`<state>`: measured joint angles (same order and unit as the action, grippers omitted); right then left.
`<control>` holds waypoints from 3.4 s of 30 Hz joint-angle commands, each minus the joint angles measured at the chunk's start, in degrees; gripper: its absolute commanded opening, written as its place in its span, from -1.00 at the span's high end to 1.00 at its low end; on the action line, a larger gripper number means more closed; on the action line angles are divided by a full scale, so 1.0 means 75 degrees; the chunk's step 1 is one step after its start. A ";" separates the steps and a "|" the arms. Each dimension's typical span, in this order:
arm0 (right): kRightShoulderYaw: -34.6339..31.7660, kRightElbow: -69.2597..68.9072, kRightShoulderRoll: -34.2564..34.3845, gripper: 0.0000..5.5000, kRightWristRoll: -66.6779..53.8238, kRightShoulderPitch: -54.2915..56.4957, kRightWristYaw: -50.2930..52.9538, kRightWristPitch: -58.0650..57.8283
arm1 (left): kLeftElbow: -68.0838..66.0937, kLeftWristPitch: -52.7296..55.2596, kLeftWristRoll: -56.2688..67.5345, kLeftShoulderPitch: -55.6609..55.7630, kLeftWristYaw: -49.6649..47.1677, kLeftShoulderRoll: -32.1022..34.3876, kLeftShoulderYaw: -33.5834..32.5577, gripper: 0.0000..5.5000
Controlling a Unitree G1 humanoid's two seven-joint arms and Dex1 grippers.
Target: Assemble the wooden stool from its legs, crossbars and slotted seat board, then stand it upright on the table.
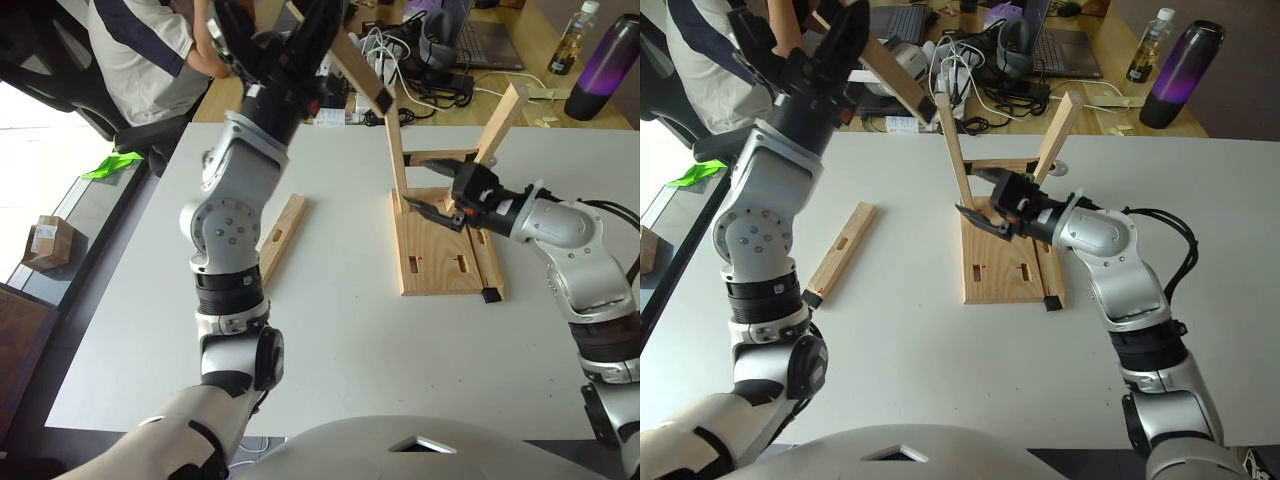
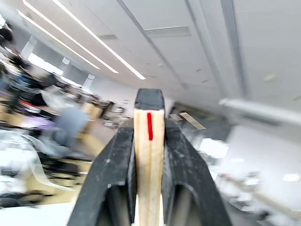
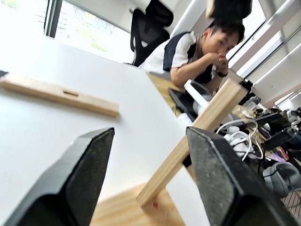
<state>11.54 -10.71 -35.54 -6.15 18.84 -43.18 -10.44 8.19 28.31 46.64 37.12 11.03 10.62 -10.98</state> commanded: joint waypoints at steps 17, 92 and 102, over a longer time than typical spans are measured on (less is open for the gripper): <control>-0.1035 -0.0518 0.1019 -0.96 -0.0537 -0.1959 0.1079 0.0063 | -0.2038 -0.2890 -0.2870 -0.3730 0.3713 0.1828 0.0214 0.85; -0.1489 0.0221 0.1607 -0.96 -0.0817 -0.1569 0.1480 -0.0082 | -0.3224 -0.1177 -0.3308 -0.1222 0.2197 0.1470 0.0314 0.24; -0.1535 0.0122 0.1693 -0.96 -0.0845 -0.1693 0.1594 -0.0101 | -0.4317 -0.0539 -0.4363 -0.0136 0.0796 0.3178 -0.0343 0.24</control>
<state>0.62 -9.23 -23.07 -12.01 6.56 -31.72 -10.43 -19.65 22.55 18.63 38.30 16.64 30.93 -16.72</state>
